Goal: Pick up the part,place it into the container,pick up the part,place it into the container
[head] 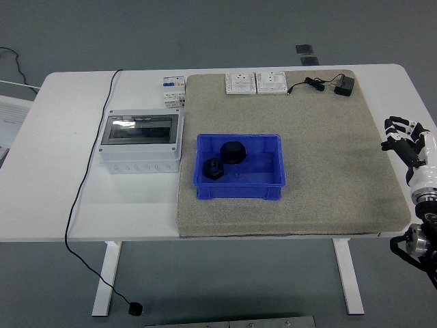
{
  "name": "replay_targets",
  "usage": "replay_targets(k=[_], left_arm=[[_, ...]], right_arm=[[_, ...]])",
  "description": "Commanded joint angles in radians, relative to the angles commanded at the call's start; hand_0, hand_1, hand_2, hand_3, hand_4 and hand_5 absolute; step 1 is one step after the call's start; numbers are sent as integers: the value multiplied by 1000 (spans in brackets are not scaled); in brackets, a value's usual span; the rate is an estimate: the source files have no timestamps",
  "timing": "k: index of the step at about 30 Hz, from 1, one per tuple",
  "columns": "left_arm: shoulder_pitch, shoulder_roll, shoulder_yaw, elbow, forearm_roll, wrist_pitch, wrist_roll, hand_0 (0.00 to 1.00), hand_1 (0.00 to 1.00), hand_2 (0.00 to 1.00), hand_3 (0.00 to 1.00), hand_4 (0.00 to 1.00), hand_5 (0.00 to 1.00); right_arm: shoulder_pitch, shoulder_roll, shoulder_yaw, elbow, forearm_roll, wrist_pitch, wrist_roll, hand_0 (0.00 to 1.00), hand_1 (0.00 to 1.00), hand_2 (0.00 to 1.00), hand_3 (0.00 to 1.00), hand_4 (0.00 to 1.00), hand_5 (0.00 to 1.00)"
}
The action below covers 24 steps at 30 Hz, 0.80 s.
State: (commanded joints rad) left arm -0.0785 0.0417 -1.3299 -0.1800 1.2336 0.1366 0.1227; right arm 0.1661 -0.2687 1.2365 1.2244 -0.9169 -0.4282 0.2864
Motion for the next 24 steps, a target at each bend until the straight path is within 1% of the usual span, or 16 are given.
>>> replay_targets(k=[15,24], left_arm=[[1,-4,-2,0,-4,-1,6,722,619,661,548,554,375],[4,-5,-8,0,5,-1,10,722,620,660,546,554,374]], right_arm=[[-9,-1,16,4,-15,16,6,376,340,613,607,670,350],[-1,5,-8,0,-11,21,8,380,341,614,607,671,350]])
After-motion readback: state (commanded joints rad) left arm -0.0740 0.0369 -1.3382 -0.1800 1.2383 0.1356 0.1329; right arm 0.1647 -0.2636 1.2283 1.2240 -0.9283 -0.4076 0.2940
